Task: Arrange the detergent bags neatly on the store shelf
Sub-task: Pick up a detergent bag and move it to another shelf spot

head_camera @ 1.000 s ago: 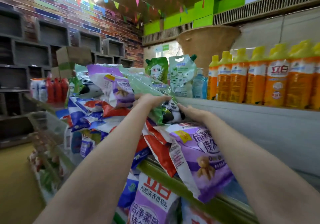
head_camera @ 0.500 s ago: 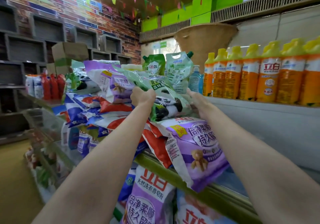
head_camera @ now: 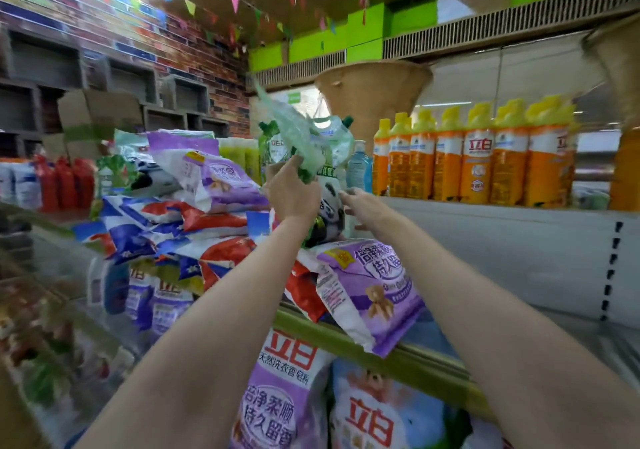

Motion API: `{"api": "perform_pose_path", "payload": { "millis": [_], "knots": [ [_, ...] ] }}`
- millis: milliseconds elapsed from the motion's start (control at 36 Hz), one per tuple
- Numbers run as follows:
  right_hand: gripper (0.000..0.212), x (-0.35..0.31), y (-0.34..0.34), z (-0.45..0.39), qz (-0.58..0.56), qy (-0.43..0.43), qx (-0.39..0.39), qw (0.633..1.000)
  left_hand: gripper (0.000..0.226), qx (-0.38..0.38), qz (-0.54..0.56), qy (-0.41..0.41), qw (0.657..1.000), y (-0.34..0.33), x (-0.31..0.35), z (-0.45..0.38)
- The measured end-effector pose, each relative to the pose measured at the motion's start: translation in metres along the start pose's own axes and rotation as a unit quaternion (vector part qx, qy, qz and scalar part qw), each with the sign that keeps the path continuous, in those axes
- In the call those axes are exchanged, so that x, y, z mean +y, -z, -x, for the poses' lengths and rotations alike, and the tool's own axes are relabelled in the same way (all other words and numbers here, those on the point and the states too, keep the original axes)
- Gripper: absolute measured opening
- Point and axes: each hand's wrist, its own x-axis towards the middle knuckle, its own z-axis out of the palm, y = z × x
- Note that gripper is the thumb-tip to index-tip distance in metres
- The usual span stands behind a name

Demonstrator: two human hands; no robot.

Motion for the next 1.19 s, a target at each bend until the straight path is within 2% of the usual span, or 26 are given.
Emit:
{"api": "perform_pose_path", "payload": {
  "millis": [111, 250, 361, 444, 528, 611, 639, 722, 778, 806, 861, 944, 1028, 1056, 1111, 1194],
  "knots": [
    [0.041, 0.001, 0.003, 0.011, 0.0, -0.007, 0.008, 1.0, 0.042, -0.025, 0.028, -0.039, 0.999, 0.004, 0.014, 0.002],
    [0.047, 0.004, 0.012, 0.022, 0.013, -0.023, 0.02, 0.999, 0.039, -0.034, 0.102, -0.002, 0.994, 0.014, 0.012, -0.003],
    [0.057, 0.014, 0.021, 0.024, -0.023, -0.026, 0.042, 0.998, 0.038, -0.05, 0.21, 0.027, 0.976, 0.032, 0.005, -0.011],
    [0.068, 0.015, 0.025, 0.029, -0.074, -0.027, 0.018, 0.997, 0.034, -0.079, 0.283, 0.04, 0.955, 0.052, 0.002, -0.016],
    [0.095, 0.021, 0.027, 0.026, -0.16, -0.038, 0.011, 0.986, 0.034, -0.126, 0.321, 0.049, 0.937, 0.072, 0.002, -0.013],
    [0.067, 0.015, 0.032, 0.032, -0.229, -0.019, 0.025, 0.973, 0.027, -0.172, 0.327, 0.066, 0.927, 0.084, -0.001, -0.011],
    [0.065, 0.011, 0.033, 0.037, -0.23, -0.015, 0.024, 0.973, 0.025, -0.177, 0.324, 0.075, 0.926, 0.089, -0.002, -0.012],
    [0.076, 0.005, 0.032, 0.052, -0.24, -0.003, 0.018, 0.971, 0.026, -0.2, 0.294, 0.081, 0.931, 0.1, -0.007, -0.014],
    [0.086, 0.003, 0.031, 0.06, -0.226, -0.007, 0.042, 0.973, 0.028, -0.212, 0.276, 0.085, 0.934, 0.106, -0.008, -0.014],
    [0.081, 0.003, 0.03, 0.062, -0.226, 0.001, 0.05, 0.973, 0.028, -0.215, 0.266, 0.091, 0.935, 0.109, -0.01, -0.014],
    [0.053, 0.0, 0.027, 0.073, -0.234, 0.018, 0.066, 0.97, 0.046, -0.231, 0.266, 0.118, 0.928, 0.115, -0.01, -0.009],
    [0.043, -0.003, 0.024, 0.088, -0.216, 0.036, 0.122, 0.968, 0.074, -0.232, 0.275, 0.167, 0.918, 0.121, -0.018, 0.001],
    [0.021, -0.006, 0.019, 0.112, -0.191, 0.066, 0.149, 0.968, 0.112, -0.252, 0.256, 0.211, 0.909, 0.116, -0.046, 0.004],
    [0.016, -0.008, 0.017, 0.122, -0.193, 0.066, 0.155, 0.967, 0.117, -0.269, 0.248, 0.213, 0.906, 0.113, -0.056, 0.008],
    [0.01, -0.006, 0.013, 0.14, -0.2, 0.071, 0.167, 0.963, 0.111, -0.291, 0.25, 0.218, 0.897, 0.113, -0.067, 0.022],
    [0.009, 0.001, 0.01, 0.163, -0.197, 0.069, 0.199, 0.958, 0.09, -0.333, 0.264, 0.211, 0.88, 0.136, -0.041, 0.067]
  ]
}}
